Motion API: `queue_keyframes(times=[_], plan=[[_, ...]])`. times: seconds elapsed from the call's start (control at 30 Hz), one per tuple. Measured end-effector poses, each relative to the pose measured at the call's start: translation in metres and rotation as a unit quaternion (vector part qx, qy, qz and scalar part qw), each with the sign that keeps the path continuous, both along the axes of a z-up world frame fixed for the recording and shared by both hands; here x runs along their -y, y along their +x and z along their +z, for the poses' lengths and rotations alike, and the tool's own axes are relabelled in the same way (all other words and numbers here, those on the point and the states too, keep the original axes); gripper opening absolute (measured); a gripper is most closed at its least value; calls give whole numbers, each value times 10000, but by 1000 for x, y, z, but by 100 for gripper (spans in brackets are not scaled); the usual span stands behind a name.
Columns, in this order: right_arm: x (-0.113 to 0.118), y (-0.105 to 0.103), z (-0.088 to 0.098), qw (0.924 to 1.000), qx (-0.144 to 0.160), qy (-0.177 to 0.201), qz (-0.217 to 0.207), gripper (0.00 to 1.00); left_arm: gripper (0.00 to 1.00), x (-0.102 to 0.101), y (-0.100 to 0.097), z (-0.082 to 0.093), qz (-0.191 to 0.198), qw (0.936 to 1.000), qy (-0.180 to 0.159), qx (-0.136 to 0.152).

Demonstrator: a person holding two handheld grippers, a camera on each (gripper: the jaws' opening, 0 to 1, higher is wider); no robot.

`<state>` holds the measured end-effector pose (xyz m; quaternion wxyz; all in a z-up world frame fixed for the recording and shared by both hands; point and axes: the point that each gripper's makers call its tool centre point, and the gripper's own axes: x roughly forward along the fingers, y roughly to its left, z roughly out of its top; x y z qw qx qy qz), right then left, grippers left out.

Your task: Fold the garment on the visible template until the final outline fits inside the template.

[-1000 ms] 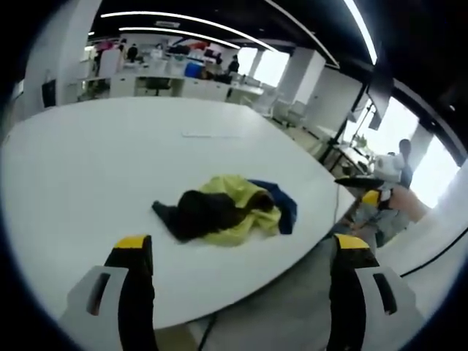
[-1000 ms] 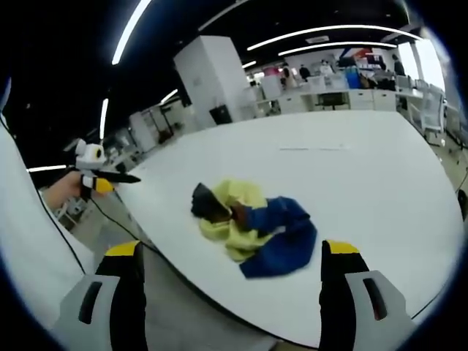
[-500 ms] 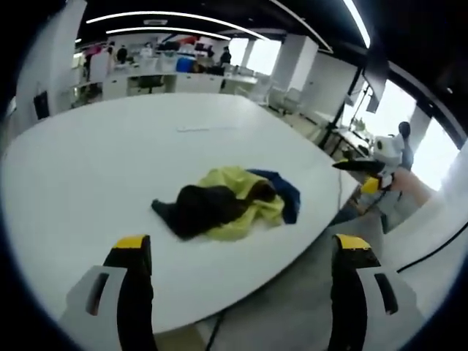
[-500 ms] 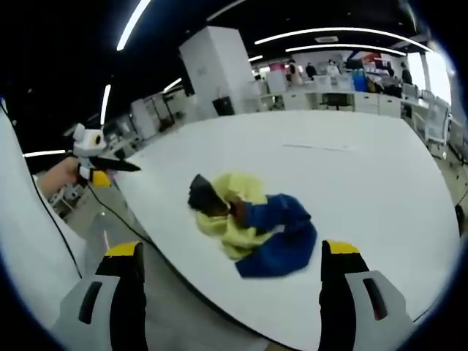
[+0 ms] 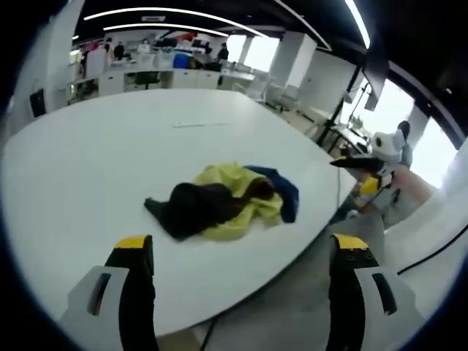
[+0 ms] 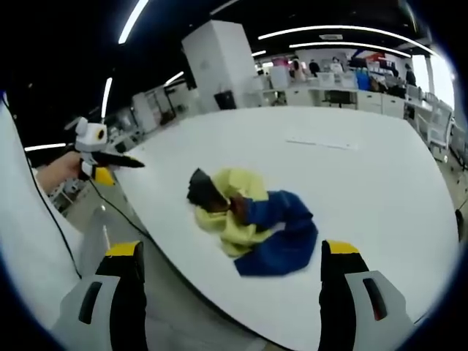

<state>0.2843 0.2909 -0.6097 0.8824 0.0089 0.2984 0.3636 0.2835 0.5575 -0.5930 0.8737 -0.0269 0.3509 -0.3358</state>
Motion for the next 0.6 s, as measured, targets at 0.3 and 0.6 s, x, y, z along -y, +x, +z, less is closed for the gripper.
queue_keyframes(times=[0.3,0.6], plan=[[-5,3,-8,9999,-35,-56,110,96,95,1,5,-7,-58,10000,76,-19],[-7,9,-11,9999,-24,-23,136,93,92,5,11,-15,-91,9999,97,-42]])
